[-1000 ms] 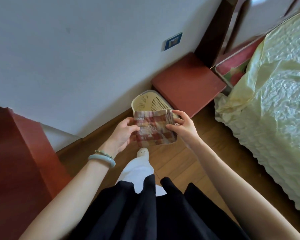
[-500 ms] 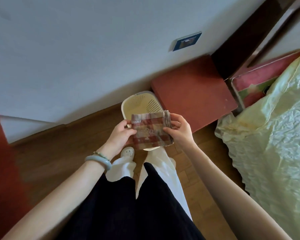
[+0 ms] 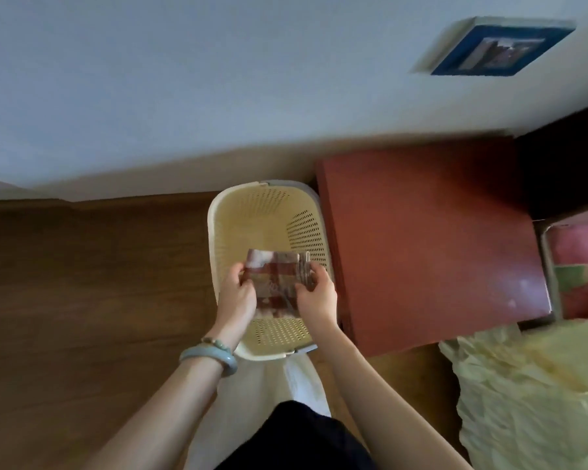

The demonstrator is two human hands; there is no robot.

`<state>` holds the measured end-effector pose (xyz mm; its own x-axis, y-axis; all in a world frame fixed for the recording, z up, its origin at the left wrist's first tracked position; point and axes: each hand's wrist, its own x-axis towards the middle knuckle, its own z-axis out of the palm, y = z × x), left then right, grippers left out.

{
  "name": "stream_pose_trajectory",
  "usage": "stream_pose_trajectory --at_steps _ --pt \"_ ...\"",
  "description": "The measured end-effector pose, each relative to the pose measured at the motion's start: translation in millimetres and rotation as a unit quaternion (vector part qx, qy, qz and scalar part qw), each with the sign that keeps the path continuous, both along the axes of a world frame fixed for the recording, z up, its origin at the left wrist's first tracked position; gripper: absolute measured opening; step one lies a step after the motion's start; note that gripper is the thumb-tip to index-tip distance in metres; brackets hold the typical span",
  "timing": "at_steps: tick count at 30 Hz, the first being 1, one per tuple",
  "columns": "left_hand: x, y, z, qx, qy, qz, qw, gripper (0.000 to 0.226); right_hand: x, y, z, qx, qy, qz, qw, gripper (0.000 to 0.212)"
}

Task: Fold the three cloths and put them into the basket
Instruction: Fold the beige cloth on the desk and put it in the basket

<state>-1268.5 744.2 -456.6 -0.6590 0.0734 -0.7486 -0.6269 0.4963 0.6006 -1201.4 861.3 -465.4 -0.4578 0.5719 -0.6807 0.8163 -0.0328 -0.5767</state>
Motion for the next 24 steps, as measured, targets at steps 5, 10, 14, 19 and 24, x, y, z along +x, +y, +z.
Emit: stream_pose_trajectory --at_steps 5,10,14,19,24 --pt "-12 13 -91 -0.059 0.038 0.073 0.995 0.025 -27 -3 -104 -0.045 -0.014 -0.095 0.994 0.045" --pt "-22 24 -182 -0.080 -0.002 0.144 0.986 0.028 -46 -10 -194 -0.044 -0.006 -0.151 0.988 0.039" --pt "-22 37 -249 -0.111 -0.028 0.226 0.967 0.020 -58 -5 -253 -0.028 -0.007 -0.155 0.988 0.031" --pt "-24 48 -296 -0.133 -0.017 0.274 0.952 0.025 -71 -3 -307 -0.051 0.007 -0.172 0.984 0.032" --pt "-34 44 -324 -0.205 0.003 0.250 0.946 0.028 -67 -5 -334 -0.047 -0.022 -0.122 0.991 0.037"
